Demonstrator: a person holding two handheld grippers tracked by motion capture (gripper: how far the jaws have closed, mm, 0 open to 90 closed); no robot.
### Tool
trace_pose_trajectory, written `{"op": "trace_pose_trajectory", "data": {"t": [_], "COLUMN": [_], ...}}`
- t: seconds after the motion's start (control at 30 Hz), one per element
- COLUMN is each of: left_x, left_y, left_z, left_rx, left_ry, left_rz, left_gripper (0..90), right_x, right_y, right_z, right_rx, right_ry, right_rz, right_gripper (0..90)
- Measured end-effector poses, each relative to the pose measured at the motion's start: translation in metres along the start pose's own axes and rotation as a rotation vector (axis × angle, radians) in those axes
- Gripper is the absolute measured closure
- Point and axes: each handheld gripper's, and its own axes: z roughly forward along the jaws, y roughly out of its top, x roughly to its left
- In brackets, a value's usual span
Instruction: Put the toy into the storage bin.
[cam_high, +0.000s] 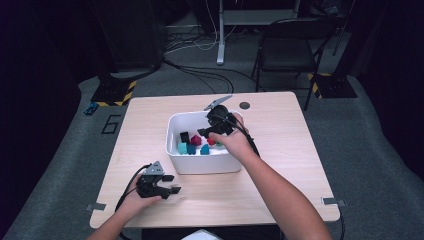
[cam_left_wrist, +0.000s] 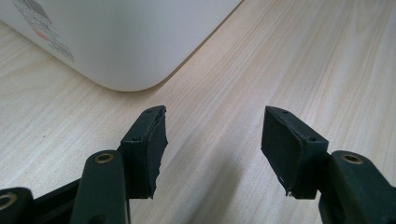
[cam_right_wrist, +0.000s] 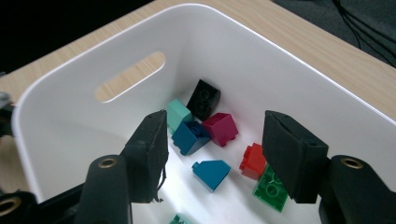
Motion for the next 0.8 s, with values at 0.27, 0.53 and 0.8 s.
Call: {"op": "trace_pose_trajectory", "data": {"t": [0.27, 0.53, 0.8], "left_x": [0.0, 0.0, 0.001], "left_y": [0.0, 0.0, 0.0], "left_z": [0.001, 0.002, 0.001], "left_rx": [0.008, 0.008, 0.006], "left_ry": [-0.002, 0.001, 0.0], "left_rz": [-0.011, -0.013, -0.019], "left_gripper": [40.0, 40.0, 39.8], "right_x": [0.012, 0.023, 0.046], "right_y": [-0.02, -0.043, -0.074], "right_z": [-0.041, -0.069, -0.089], "right_rx": [-0.055, -0.099, -0.122], "right_ry": [0.013, 0.036, 0.049], "right_rz": [-0.03, -0.019, -0.067], "right_gripper": [39.6, 39.2, 37.9]}}
